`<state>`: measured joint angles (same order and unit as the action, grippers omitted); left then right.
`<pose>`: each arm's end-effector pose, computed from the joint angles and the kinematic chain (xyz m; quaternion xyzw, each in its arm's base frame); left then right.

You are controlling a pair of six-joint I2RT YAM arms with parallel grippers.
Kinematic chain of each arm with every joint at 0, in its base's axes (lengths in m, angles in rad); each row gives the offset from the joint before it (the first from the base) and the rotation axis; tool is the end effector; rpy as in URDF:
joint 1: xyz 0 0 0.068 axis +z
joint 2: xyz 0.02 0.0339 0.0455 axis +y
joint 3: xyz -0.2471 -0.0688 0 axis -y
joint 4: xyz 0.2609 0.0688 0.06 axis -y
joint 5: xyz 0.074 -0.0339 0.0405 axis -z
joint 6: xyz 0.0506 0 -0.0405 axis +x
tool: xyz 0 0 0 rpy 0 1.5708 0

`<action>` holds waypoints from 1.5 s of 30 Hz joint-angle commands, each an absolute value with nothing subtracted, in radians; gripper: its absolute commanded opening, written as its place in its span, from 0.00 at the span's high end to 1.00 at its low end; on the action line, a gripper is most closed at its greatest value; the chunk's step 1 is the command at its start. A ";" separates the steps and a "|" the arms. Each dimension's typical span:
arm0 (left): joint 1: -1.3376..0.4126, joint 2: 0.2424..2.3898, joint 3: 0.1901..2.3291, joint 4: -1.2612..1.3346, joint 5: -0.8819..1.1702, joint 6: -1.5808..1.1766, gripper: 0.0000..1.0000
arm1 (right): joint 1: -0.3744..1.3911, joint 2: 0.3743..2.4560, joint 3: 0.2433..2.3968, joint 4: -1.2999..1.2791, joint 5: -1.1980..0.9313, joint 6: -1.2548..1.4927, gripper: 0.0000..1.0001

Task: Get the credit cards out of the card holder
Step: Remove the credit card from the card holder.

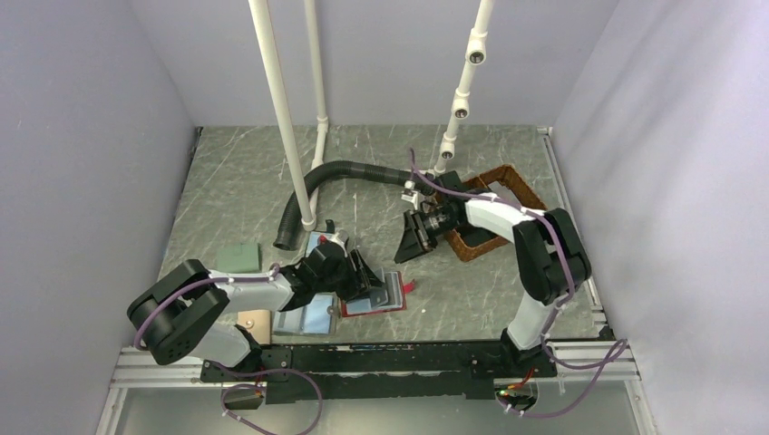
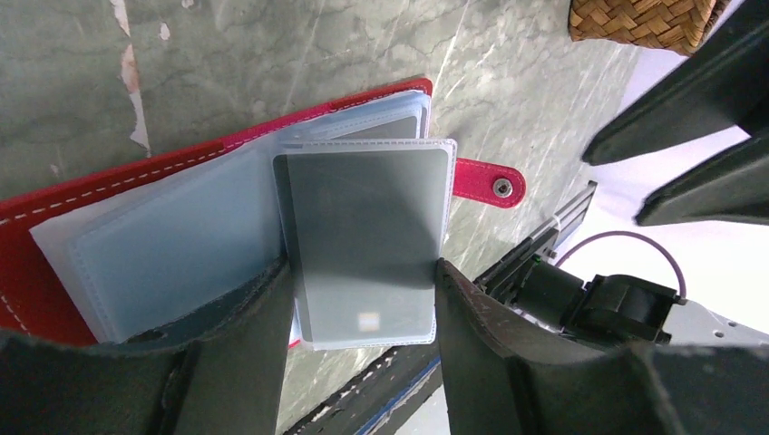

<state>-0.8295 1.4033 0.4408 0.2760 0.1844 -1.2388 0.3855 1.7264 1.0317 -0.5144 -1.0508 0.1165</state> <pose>0.1774 -0.2075 0.0989 -0.1443 0.8892 -0.4087 0.1463 0.2913 0.1656 0.1440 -0.2035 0.8312 0.5166 0.0282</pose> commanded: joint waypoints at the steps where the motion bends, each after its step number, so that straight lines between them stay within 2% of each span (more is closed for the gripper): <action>1: -0.828 1.372 0.414 0.391 0.219 -1.275 0.83 | 0.458 1.781 1.115 -0.588 -1.005 0.056 0.67; 7: -0.827 1.324 0.360 0.443 0.213 -1.286 0.83 | 0.512 1.827 1.134 -0.546 -0.933 0.092 0.62; 16: -0.828 1.343 0.305 0.568 0.247 -1.300 0.82 | 0.567 1.880 1.162 -0.533 -0.938 0.108 0.62; 20: -0.828 1.365 0.304 0.607 0.266 -1.301 0.81 | 0.579 1.897 1.161 -0.529 -0.935 0.116 0.66; 24: -0.828 1.367 0.302 0.623 0.274 -1.300 0.80 | 0.586 1.903 1.158 -0.520 -0.934 0.120 0.76; 27: -0.828 1.367 0.301 0.624 0.279 -1.296 0.73 | 0.594 1.913 1.166 -0.524 -0.942 0.118 0.86; 33: -0.828 1.385 0.314 0.629 0.296 -1.290 0.56 | 0.608 1.924 1.167 -0.510 -0.994 0.136 0.97; 38: -0.827 1.406 0.321 0.649 0.314 -1.288 0.44 | 0.609 1.921 1.152 -0.474 -1.070 0.171 0.98; 45: -0.828 1.419 0.341 0.638 0.328 -1.271 0.32 | 0.621 1.921 1.126 -0.409 -1.195 0.227 0.94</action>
